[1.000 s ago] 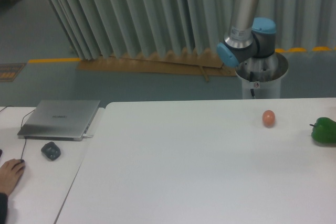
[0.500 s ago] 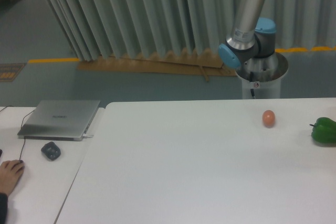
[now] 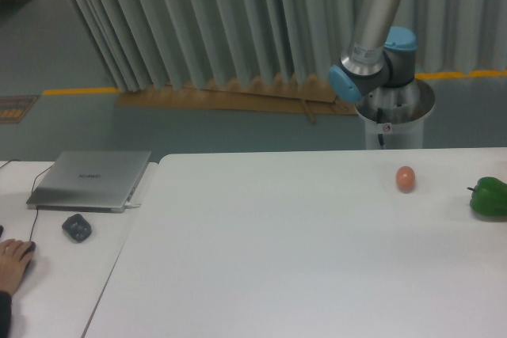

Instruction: Place the bread in the basket

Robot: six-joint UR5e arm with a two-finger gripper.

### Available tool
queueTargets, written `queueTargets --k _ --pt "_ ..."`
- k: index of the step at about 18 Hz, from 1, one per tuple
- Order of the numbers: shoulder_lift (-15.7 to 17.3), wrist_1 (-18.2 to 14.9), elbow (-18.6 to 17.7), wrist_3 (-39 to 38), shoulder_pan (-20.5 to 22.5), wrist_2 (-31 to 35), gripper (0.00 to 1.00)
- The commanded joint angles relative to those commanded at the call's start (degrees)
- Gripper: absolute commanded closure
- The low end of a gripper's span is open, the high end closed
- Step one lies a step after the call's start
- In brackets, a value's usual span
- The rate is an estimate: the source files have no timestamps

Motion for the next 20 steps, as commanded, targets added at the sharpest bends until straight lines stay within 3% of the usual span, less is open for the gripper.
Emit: queueTargets --k 8,12,20 --pt "0.2 0.1 0.2 -5.9 -1.9 0.1 0.0" --pt "1.0 0.1 -0.1 -7.8 -7.3 0.8 0.0" --pt "1.2 -0.8 -0.3 -12.6 -13.3 -1.1 0.0"
